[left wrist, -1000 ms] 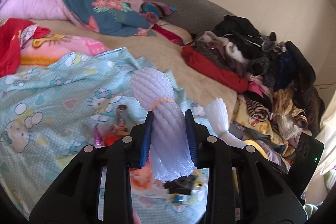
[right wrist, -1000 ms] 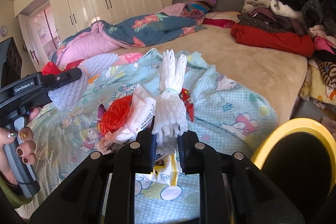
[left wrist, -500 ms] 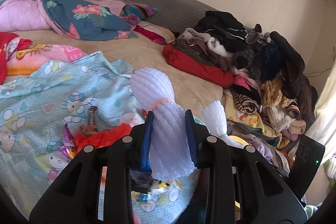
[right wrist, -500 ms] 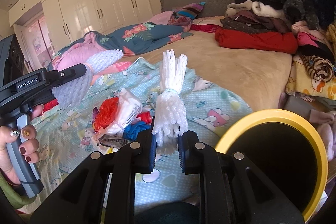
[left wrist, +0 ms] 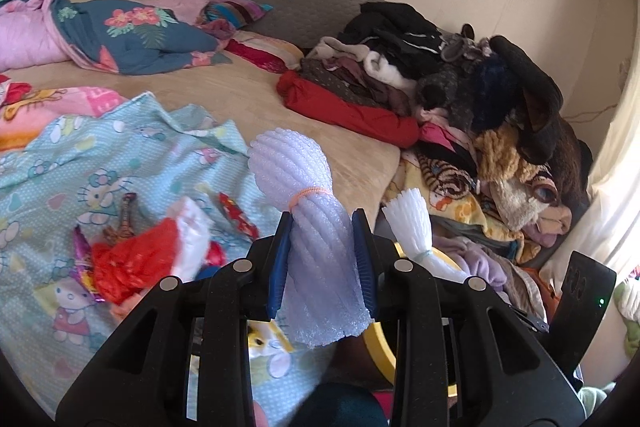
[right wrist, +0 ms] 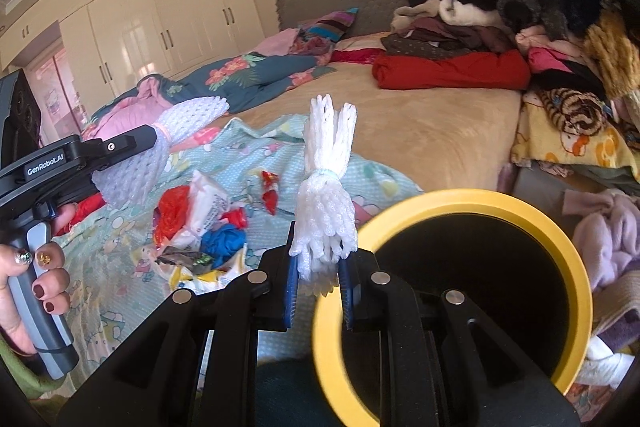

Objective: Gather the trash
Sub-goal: 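Carry both items over the yellow-rimmed bin and open both grippers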

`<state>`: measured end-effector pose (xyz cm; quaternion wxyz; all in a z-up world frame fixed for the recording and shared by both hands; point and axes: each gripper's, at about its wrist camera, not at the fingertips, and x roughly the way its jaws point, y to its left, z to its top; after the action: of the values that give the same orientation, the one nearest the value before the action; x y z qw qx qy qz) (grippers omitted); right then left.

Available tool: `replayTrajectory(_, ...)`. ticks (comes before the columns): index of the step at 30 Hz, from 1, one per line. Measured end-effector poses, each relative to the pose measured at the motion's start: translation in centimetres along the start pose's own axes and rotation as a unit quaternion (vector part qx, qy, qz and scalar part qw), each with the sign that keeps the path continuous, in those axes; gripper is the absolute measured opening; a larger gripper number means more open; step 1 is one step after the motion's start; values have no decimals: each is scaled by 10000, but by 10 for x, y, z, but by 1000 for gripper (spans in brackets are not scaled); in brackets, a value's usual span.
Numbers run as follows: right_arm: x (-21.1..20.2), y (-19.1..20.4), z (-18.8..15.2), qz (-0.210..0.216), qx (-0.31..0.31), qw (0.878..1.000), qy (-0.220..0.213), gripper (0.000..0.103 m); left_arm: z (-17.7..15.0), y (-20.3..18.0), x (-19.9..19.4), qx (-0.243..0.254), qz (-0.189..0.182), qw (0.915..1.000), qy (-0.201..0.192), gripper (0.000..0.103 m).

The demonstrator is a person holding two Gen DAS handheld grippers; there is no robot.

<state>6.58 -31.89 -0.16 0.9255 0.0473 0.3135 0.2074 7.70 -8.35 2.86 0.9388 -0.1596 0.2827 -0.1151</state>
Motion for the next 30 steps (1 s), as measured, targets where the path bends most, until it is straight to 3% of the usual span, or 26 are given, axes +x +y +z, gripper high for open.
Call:
replayTrajectory(18, -32, -61, -19, -577, 570, 9967, -7, 18, -27, -65, 35, 567, -444, 9961, 508, 23)
replayTrajectory(30, -41, -106, -35, -990, 1281, 9867, 162, 19, -56, -103, 75, 1055, -844, 9849, 1081, 24)
